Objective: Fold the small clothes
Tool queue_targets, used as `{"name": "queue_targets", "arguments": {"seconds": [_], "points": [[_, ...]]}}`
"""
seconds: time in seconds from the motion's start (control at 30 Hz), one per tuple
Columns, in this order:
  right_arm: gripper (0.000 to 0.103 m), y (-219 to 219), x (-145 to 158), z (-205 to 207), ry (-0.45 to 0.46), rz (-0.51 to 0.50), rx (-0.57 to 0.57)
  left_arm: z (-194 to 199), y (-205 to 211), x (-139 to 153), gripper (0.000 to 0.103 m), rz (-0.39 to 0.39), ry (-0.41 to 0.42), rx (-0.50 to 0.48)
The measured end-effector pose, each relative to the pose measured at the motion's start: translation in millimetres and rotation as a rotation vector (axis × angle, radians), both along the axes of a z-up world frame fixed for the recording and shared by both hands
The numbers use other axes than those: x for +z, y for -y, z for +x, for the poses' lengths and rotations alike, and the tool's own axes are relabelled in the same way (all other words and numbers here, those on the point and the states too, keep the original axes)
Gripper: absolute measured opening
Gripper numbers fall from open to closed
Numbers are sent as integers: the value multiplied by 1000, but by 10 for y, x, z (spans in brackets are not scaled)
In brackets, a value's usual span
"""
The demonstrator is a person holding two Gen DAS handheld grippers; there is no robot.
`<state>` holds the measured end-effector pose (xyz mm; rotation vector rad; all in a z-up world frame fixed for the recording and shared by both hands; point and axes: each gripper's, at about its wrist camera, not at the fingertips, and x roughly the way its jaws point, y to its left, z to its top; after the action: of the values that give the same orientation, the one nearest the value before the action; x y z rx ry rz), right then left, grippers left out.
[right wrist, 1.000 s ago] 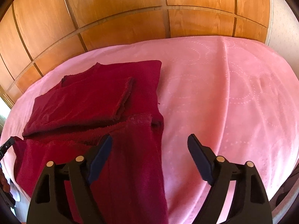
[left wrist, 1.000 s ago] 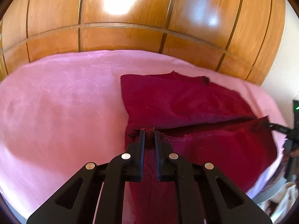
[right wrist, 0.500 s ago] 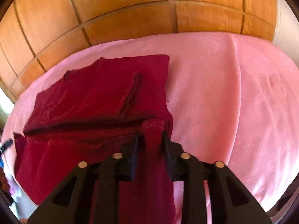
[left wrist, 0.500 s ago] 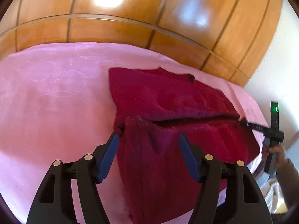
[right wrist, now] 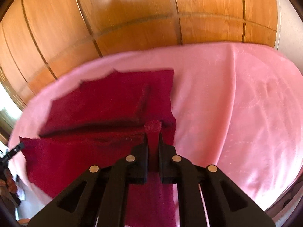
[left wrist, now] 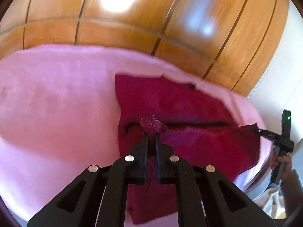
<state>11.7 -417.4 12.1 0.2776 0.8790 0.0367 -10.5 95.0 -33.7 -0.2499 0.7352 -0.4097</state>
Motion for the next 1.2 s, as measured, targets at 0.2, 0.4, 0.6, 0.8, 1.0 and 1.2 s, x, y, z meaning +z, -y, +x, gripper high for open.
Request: {"name": "queue_targets", "arguments": {"seconds": [0.2, 0.4, 0.6, 0.8, 1.0, 1.2], "points": [[7, 33, 405, 387, 114, 81, 0, 209, 38, 543, 6, -39, 145, -1], [7, 79, 358, 1095, 111, 79, -54, 982, 216, 704, 6, 33, 197, 49], [7, 181, 178, 1750, 102, 78, -121, 1705, 292, 524, 6, 85, 154, 124], [7, 234, -351, 2282, -21, 22, -160, 2331, 352, 99, 6, 130, 34, 193], [11, 217, -914, 2471, -154, -24, -155, 2628, 495, -363, 7, 273, -86, 202], [54, 352, -587, 2107, -91, 73, -105, 2354, 75, -331, 50, 98, -137, 250]]}}
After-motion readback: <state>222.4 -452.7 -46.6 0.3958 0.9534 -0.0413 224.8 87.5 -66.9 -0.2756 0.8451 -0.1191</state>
